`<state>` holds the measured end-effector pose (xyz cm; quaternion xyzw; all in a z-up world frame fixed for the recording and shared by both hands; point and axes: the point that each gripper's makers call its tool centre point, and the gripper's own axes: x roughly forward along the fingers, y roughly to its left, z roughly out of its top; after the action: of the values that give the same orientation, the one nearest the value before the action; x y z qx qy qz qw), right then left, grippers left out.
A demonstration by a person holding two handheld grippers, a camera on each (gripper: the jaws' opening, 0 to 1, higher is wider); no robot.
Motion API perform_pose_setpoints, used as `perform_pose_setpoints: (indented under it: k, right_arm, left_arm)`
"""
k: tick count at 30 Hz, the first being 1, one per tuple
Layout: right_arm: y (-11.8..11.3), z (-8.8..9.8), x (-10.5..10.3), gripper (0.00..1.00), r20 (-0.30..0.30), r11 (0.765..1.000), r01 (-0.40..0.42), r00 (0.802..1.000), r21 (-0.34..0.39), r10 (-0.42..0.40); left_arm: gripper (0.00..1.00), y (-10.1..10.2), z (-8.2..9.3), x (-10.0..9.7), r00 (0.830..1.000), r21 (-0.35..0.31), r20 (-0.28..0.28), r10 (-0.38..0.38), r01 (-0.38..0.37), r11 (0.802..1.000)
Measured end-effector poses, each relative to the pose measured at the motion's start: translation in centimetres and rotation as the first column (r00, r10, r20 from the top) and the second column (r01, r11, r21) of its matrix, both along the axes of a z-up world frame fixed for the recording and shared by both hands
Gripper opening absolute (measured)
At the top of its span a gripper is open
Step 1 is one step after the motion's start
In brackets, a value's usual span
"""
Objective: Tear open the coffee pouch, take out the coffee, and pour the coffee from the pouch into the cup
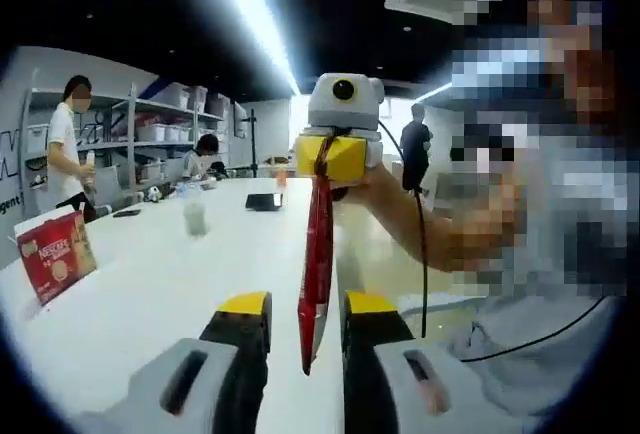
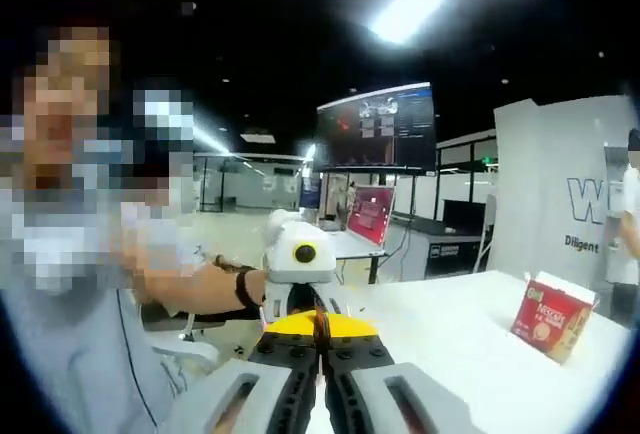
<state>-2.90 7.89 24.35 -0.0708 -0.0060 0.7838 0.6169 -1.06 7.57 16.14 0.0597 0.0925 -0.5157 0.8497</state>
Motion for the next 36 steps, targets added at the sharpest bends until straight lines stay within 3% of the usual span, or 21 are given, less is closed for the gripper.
perform_pose_setpoints:
  k: [14,18,23,31,36]
  right_arm:
    - [0.3,-1.0,-1.0,0.01,0.009,0.998,-0.046,0.999,-0.041,0.046]
    - [0.5,-1.8,-1.2,0.01,0.02,0.995,-0.056,0.998,-0.084,0.058]
    - [0.5,-2.3,-1.5,0.01,0.035,0.991,-0.063,0.997,-0.115,0.067]
    - [0.0,-2.3,-1.2,0.01,0.016,0.994,-0.065,0.998,-0.09,0.066]
    - [0.1,-2.5,-1.3,0.01,0.01,0.993,-0.068,0.998,-0.096,0.069]
  left_arm:
    - [0.19,-1.3,-1.4,-0.4,1.0,-0.037,0.001,-0.03,0.03,0.999]
    - [0.17,-1.5,-2.7,-0.3,0.999,0.036,-0.01,-0.033,0.033,0.999]
    - [0.15,-1.8,-3.4,-0.4,0.999,0.08,-0.022,-0.039,0.04,0.996]
    - [0.12,-2.1,-3.3,-0.6,0.999,-0.009,-0.004,-0.032,0.032,0.999]
    - [0.12,-2.2,-3.4,-0.3,0.999,-0.038,0.036,-0.006,0.008,0.999]
